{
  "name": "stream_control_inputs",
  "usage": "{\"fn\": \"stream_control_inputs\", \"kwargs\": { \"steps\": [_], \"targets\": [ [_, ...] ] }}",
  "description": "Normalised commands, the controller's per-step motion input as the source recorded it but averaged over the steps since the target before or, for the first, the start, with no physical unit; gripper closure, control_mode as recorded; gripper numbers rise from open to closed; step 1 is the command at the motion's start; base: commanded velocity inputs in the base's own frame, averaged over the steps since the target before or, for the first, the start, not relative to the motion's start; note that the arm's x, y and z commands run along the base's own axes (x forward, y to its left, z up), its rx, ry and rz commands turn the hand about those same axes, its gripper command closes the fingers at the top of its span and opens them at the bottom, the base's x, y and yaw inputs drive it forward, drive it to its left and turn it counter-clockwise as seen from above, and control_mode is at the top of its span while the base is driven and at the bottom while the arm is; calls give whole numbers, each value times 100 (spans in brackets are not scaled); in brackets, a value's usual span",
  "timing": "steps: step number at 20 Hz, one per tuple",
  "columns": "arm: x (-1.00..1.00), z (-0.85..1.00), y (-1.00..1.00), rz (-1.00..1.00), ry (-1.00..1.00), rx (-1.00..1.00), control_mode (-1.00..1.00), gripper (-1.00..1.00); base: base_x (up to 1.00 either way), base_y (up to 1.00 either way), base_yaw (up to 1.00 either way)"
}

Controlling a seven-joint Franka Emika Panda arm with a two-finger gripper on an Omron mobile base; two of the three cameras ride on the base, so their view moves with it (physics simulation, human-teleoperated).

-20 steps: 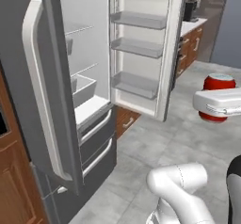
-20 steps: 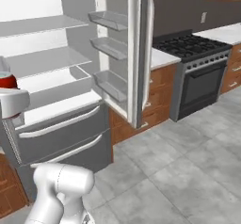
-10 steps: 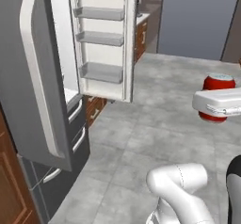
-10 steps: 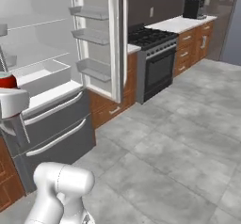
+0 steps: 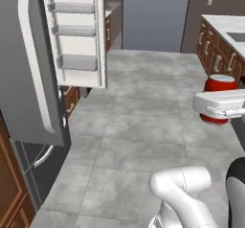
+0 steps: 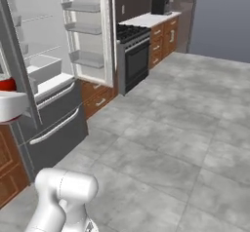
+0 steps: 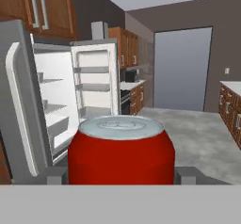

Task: Open the fridge, grab two sodas, and place both sodas inside the bowl with ice on the dining counter.

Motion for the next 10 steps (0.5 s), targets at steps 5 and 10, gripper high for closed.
{"fn": "stream_control_inputs", "kwargs": {
  "steps": [5,10],
  "targets": [
    [0,0,0,0,0,0,100,100,-100,-36,-26],
    [0,0,0,0,0,0,100,100,-84,-77,-16]
  ]
}}
